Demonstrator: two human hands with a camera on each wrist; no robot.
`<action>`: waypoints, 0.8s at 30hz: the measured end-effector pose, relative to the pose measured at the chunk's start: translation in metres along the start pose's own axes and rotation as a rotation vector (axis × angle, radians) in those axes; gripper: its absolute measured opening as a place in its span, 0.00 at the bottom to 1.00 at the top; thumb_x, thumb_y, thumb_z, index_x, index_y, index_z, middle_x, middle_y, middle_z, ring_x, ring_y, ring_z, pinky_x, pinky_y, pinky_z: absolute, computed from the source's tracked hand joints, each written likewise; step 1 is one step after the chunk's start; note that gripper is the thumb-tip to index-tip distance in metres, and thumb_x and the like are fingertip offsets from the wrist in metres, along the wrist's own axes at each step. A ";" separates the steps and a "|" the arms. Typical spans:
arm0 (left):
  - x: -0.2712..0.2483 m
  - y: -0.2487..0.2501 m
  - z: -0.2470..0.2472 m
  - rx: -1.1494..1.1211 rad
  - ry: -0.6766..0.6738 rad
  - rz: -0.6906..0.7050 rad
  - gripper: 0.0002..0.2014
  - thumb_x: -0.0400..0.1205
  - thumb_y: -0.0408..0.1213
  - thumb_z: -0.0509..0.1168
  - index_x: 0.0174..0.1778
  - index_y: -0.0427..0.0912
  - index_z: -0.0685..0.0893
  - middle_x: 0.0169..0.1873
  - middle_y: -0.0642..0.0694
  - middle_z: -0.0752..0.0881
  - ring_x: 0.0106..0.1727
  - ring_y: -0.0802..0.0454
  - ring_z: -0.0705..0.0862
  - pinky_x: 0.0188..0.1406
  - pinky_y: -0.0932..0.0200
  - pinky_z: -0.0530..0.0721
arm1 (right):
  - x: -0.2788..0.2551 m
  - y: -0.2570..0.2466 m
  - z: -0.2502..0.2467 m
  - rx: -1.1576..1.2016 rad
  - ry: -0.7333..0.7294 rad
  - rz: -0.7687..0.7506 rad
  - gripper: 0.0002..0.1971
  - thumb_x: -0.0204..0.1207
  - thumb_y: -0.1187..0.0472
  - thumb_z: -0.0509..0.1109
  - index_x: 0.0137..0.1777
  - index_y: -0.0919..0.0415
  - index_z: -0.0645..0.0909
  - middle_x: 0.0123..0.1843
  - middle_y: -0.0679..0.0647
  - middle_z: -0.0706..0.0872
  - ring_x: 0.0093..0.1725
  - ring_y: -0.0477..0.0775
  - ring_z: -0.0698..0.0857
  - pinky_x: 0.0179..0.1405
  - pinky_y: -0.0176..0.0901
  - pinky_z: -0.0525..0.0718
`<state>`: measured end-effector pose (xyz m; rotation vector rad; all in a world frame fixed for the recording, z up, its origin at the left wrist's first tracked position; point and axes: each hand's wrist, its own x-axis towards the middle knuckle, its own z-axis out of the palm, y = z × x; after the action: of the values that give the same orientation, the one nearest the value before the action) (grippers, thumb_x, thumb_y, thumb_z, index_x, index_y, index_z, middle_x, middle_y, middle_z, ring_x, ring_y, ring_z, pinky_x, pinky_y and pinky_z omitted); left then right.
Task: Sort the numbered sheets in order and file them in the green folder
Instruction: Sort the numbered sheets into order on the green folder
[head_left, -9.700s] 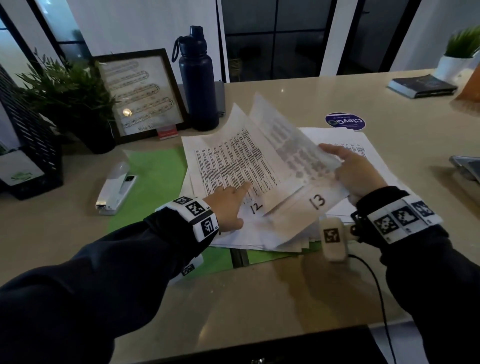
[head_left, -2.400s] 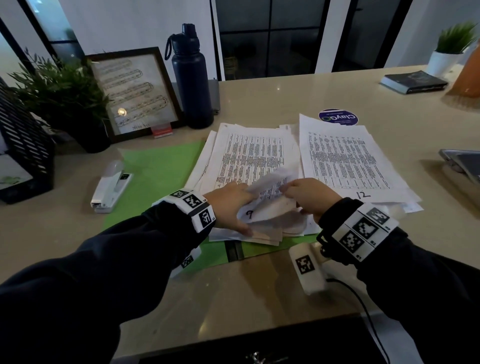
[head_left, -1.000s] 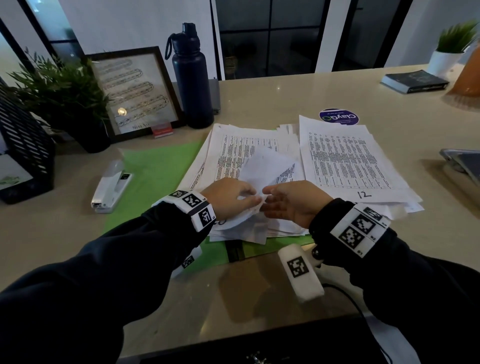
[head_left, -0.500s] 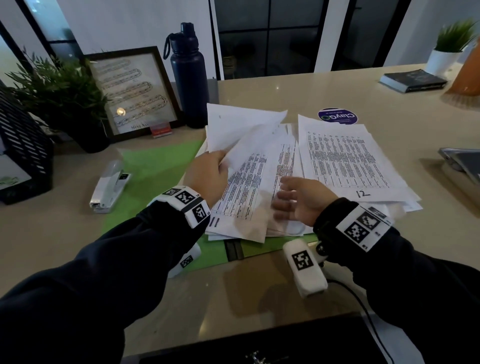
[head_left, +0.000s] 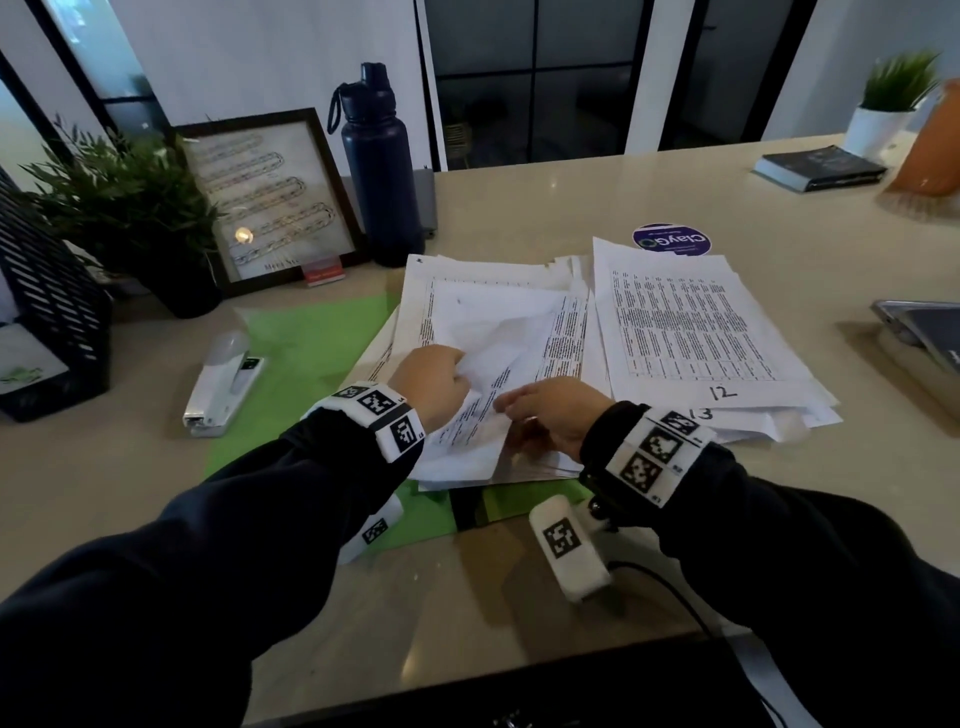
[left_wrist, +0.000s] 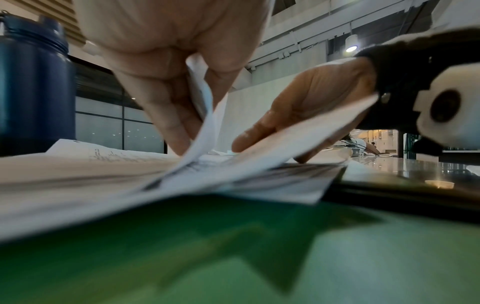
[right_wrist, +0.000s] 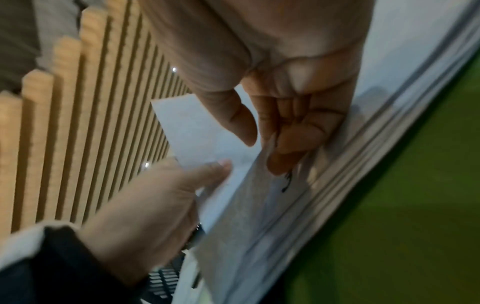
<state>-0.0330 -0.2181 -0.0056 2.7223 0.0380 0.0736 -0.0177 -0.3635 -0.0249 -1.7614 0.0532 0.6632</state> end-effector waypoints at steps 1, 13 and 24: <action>0.001 0.000 -0.001 -0.007 0.042 0.000 0.12 0.82 0.29 0.56 0.54 0.32 0.84 0.44 0.35 0.86 0.37 0.46 0.76 0.37 0.59 0.69 | 0.002 -0.001 0.000 -0.129 0.023 -0.044 0.13 0.77 0.73 0.63 0.57 0.67 0.84 0.39 0.57 0.84 0.32 0.53 0.84 0.34 0.43 0.85; 0.002 -0.001 -0.004 -0.046 0.036 0.070 0.15 0.83 0.31 0.55 0.63 0.36 0.79 0.35 0.42 0.81 0.27 0.56 0.73 0.24 0.65 0.65 | 0.001 -0.018 -0.144 -0.376 0.709 -0.213 0.19 0.75 0.73 0.58 0.52 0.55 0.86 0.47 0.55 0.84 0.23 0.45 0.78 0.13 0.25 0.74; 0.000 0.002 0.006 0.030 -0.165 0.117 0.12 0.78 0.29 0.58 0.29 0.39 0.69 0.25 0.46 0.70 0.27 0.50 0.70 0.23 0.61 0.61 | -0.014 0.017 -0.223 -1.132 0.504 0.296 0.23 0.80 0.63 0.63 0.75 0.67 0.70 0.73 0.66 0.74 0.73 0.64 0.73 0.70 0.50 0.70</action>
<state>-0.0327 -0.2225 -0.0098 2.7491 -0.1694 -0.1181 0.0541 -0.5742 -0.0015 -3.0328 0.3425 0.4455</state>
